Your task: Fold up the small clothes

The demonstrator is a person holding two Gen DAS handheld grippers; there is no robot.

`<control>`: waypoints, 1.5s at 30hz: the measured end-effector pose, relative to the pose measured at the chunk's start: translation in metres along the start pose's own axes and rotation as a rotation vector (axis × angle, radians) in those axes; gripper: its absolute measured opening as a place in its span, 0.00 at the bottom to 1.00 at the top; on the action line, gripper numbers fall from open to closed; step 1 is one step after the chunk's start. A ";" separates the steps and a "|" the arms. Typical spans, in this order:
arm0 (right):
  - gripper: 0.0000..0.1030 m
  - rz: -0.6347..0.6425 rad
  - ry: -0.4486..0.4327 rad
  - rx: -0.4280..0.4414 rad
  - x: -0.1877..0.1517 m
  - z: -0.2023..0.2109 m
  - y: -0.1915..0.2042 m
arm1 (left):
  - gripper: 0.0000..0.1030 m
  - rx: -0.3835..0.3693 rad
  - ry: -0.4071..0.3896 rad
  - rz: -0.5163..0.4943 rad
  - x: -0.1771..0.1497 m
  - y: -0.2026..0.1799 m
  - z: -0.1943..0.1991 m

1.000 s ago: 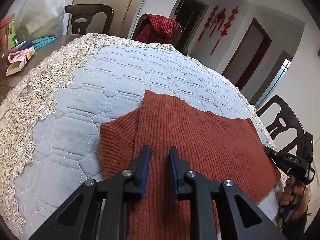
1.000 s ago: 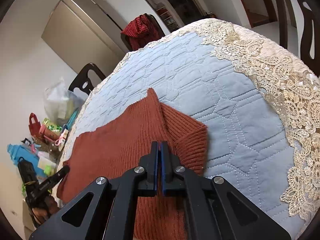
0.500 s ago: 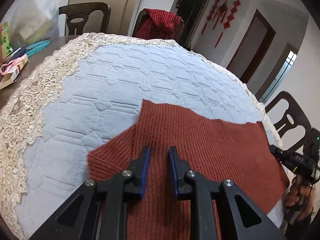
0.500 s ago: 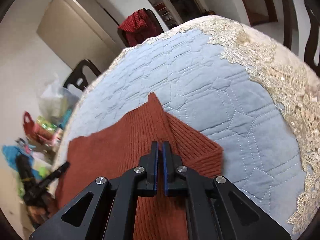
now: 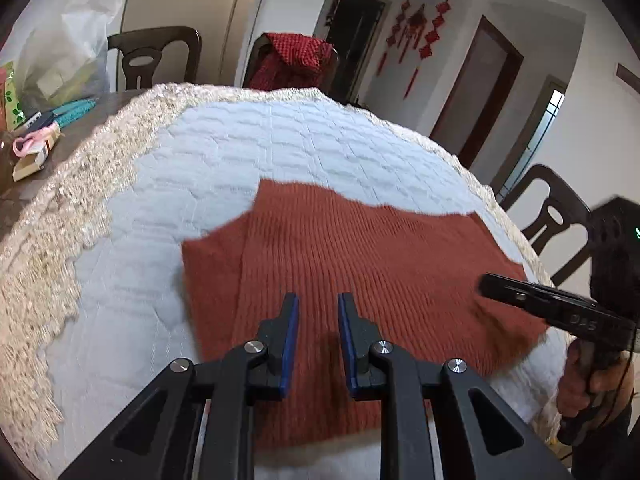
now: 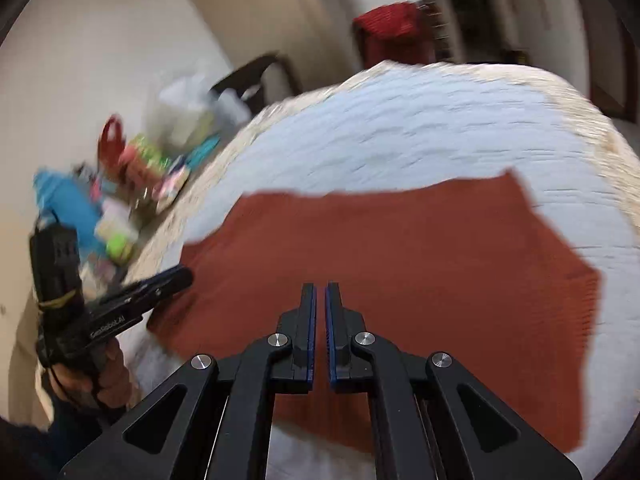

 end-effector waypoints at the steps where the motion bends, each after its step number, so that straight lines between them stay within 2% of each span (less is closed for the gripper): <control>1: 0.04 0.012 0.017 -0.007 0.000 -0.008 0.003 | 0.21 0.007 0.011 0.005 -0.003 0.000 -0.003; 4: 0.04 0.019 0.058 -0.045 0.004 -0.034 -0.001 | 0.21 0.011 0.006 -0.006 -0.005 0.000 -0.006; 9: 0.03 0.010 0.036 -0.062 0.014 -0.036 -0.003 | 0.23 0.009 0.000 -0.011 -0.007 -0.001 -0.008; 19: 0.04 0.082 0.033 -0.066 -0.036 -0.005 0.019 | 0.25 -0.001 -0.016 0.014 -0.017 0.003 0.002; 22: 0.04 0.079 0.040 -0.060 -0.043 -0.005 0.017 | 0.33 -0.020 -0.025 0.048 -0.017 0.007 0.011; 27: 0.04 0.077 0.050 -0.047 -0.049 -0.008 0.016 | 0.56 0.026 -0.074 0.117 -0.013 0.026 0.025; 30: 0.04 0.090 0.058 -0.050 -0.047 -0.008 0.019 | 0.56 0.041 -0.054 0.177 -0.011 0.044 0.017; 34: 0.04 0.109 0.067 -0.046 -0.048 -0.009 0.021 | 0.57 -0.006 -0.010 0.235 -0.008 0.054 0.001; 37: 0.04 0.104 0.068 -0.037 -0.049 -0.008 0.020 | 0.59 -0.017 -0.021 0.249 -0.005 0.054 -0.004; 42: 0.04 0.094 0.072 -0.015 -0.051 -0.007 0.016 | 0.59 -0.126 0.003 0.268 -0.008 0.045 -0.008; 45: 0.04 0.089 0.078 0.001 -0.050 -0.007 0.014 | 0.59 -0.145 -0.001 0.267 -0.014 0.040 -0.005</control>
Point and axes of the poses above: each gripper's, at about its wrist camera, not at the fingertips, and z roughly against the way its jaws point, y to its left, x to its top, the point moved 1 cm from there along -z, roughly the way its jaws point, and after that the axes turned 4 degrees about y, right-handed, at the moved point
